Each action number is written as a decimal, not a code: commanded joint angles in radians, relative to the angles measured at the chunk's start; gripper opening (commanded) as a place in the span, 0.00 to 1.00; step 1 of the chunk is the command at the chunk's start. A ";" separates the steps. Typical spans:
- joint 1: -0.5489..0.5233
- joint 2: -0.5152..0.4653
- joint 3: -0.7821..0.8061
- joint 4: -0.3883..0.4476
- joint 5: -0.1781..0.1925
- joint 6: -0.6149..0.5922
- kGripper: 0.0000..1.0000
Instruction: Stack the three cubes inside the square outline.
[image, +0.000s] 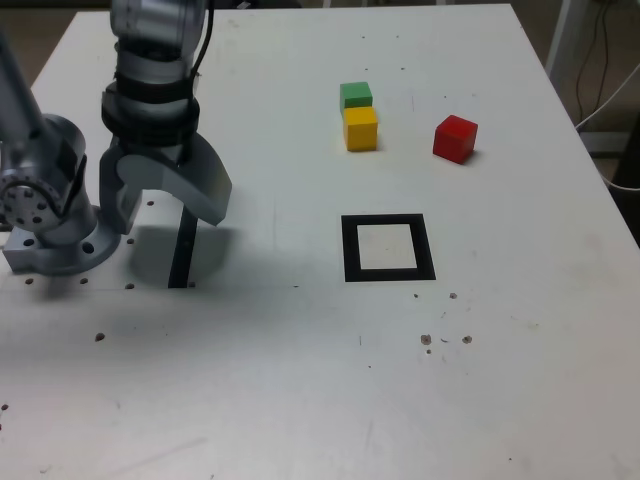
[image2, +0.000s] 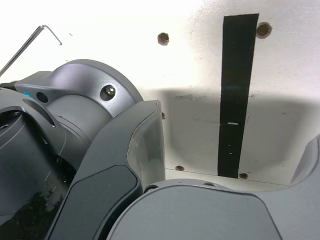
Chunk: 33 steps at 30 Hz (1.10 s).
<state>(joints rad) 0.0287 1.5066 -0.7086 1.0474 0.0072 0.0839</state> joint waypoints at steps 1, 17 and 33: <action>0.000 -0.007 0.001 0.005 0.002 -0.003 0.99; 0.000 -0.006 -0.002 0.012 0.006 -0.014 0.99; 0.000 0.058 -0.127 0.046 0.023 -0.018 0.99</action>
<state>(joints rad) 0.0288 1.5523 -0.8196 1.0825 0.0269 0.0684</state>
